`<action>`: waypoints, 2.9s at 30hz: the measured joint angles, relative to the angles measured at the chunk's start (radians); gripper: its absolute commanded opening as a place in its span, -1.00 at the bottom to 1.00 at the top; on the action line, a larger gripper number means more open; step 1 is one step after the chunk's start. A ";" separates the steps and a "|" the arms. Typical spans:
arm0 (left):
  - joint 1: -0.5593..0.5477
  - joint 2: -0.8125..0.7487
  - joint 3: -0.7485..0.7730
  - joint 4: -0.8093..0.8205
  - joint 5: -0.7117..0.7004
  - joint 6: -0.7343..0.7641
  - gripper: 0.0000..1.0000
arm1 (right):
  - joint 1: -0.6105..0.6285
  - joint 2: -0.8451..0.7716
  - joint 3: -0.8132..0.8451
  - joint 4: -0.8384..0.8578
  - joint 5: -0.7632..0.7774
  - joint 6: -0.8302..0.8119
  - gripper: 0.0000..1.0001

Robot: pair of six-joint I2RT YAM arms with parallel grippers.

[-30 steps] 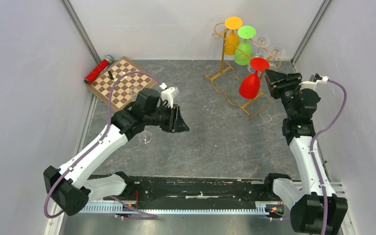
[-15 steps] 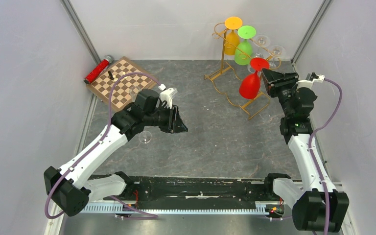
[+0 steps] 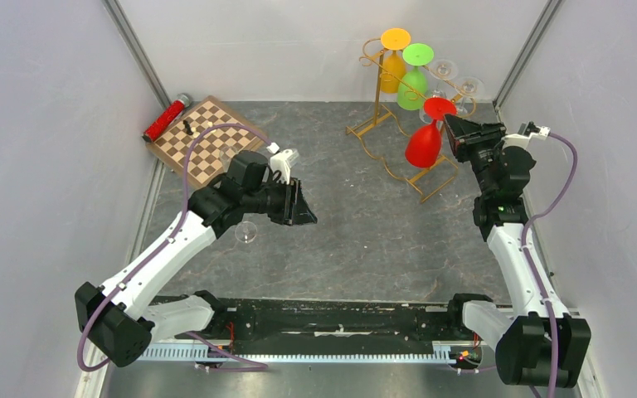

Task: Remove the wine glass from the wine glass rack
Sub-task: Pick up the wine glass from the wine rack.

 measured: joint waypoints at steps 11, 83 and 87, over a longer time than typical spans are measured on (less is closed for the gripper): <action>0.010 0.000 -0.010 0.000 0.006 0.000 -0.17 | 0.000 0.016 0.000 0.027 -0.003 0.026 -1.00; 0.031 -0.040 -0.058 0.083 0.056 -0.075 0.22 | 0.006 -0.220 -0.212 0.150 -0.517 -0.176 -1.00; 0.031 -0.063 -0.077 0.130 0.081 -0.154 0.17 | 0.022 -0.256 -0.247 0.170 -0.586 -0.260 -1.00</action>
